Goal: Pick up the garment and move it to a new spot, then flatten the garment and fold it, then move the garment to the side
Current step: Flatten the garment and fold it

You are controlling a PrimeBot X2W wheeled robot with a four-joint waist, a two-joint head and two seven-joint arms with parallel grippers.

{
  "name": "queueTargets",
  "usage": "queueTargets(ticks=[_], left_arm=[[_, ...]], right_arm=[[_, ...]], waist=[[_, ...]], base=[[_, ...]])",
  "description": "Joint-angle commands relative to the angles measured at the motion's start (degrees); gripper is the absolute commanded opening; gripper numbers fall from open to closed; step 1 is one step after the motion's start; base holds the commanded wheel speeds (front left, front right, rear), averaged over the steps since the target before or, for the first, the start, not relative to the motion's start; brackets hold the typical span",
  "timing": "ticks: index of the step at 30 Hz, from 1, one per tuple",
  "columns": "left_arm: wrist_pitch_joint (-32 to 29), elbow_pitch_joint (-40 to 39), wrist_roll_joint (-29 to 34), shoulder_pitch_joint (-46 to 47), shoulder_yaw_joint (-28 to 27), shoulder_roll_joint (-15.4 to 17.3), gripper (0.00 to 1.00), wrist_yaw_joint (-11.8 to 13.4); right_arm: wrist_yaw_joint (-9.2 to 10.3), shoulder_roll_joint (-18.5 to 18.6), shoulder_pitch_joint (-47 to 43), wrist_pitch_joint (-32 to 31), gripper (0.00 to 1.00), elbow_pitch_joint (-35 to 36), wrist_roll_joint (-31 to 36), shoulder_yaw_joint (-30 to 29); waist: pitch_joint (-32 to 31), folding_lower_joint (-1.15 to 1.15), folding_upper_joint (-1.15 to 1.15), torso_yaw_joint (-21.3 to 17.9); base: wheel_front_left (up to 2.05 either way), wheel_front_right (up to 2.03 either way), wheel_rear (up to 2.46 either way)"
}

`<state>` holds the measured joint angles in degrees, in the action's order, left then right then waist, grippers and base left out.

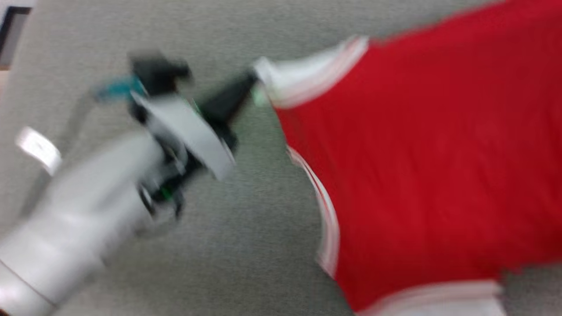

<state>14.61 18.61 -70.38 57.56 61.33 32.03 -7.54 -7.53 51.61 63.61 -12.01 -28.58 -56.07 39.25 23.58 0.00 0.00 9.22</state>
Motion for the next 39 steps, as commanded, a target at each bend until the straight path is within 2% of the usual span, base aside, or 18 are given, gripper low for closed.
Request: queueTargets(ticks=[1, 5, 11, 15, 17, 21, 24, 28, 32, 39], left_arm=[[-0.73, 2.54, -1.28, 5.5, -1.83, 0.67, 0.0, 0.14], [-1.25, 9.5, -3.84, 17.23, -6.61, -0.31, 0.0, 0.14], [0.11, 20.93, -7.16, 33.78, -15.59, -4.1, 0.0, 0.16], [0.62, 23.49, -8.55, 39.55, -20.52, -5.65, 0.0, 0.16], [0.7, 23.18, -8.04, 40.0, -20.78, -5.4, 0.0, 0.16], [0.65, 21.44, -8.53, 36.99, -19.97, -5.11, 0.0, 0.16], [0.66, 17.9, -10.02, 31.17, -18.93, -4.29, 0.0, 0.15], [0.6, 9.82, -12.3, 20.83, -15.65, -1.19, 0.0, 0.14], [0.59, 0.72, -14.14, 9.51, -14.23, 1.78, 0.0, 0.13], [0.53, -12.65, -9.27, -13.03, -17.38, 4.84, 0.0, 0.11]], right_arm=[[0.09, -2.2, 4.28, 2.35, 0.0, -2.63, 1.79, -1.99], [0.1, -6.44, 13.47, 6.69, 0.0, -9.75, 4.44, -6.03], [0.13, -11.55, 26.08, 14.92, 0.0, -19.19, 6.68, -11.99], [0.16, -13.59, 31.47, 19.62, 0.0, -23.62, 8.16, -13.9], [0.16, -14.59, 32.46, 20.49, 0.0, -25.44, 8.33, -13.73], [0.15, -15.57, 30.58, 19.24, 0.0, -26.63, 7.77, -11.68], [0.14, -16.03, 26.15, 16.97, 0.0, -25.86, 6.55, -8.6], [0.11, -14.79, 18.23, 14.25, 0.0, -22.01, 3.34, -4.52], [0.1, -12.1, 8.01, 12.22, 0.0, -16.23, -1.3, -1.48], [0.09, -5.42, -10.94, 9.63, 0.0, -3.84, -8.52, 1.75]], waist=[[1.97, 0.0, 0.0, -3.8], [4.65, 0.0, 0.0, -7.1], [7.66, 0.0, 0.0, -9.52], [8.35, 0.0, 0.0, -10.26], [8.15, 0.0, 0.0, -10.45], [7.76, 0.0, 0.0, -10.48], [7.21, 0.0, 0.0, -10.43], [6.3, 0.0, 0.0, -10.52], [4.76, 0.0, 0.0, -9.94], [1.12, 0.0, 0.0, -9.36]], base=[[0.0, 0.0, 0.0], [0.0, 0.0, 0.0], [0.0, 0.0, 0.0], [0.0, 0.0, 0.0], [0.0, 0.0, 0.0], [0.0, 0.0, 0.0], [0.0, 0.0, 0.0], [0.0, 0.0, 0.0], [0.0, 0.0, 0.0], [0.0, 0.0, 0.0]])
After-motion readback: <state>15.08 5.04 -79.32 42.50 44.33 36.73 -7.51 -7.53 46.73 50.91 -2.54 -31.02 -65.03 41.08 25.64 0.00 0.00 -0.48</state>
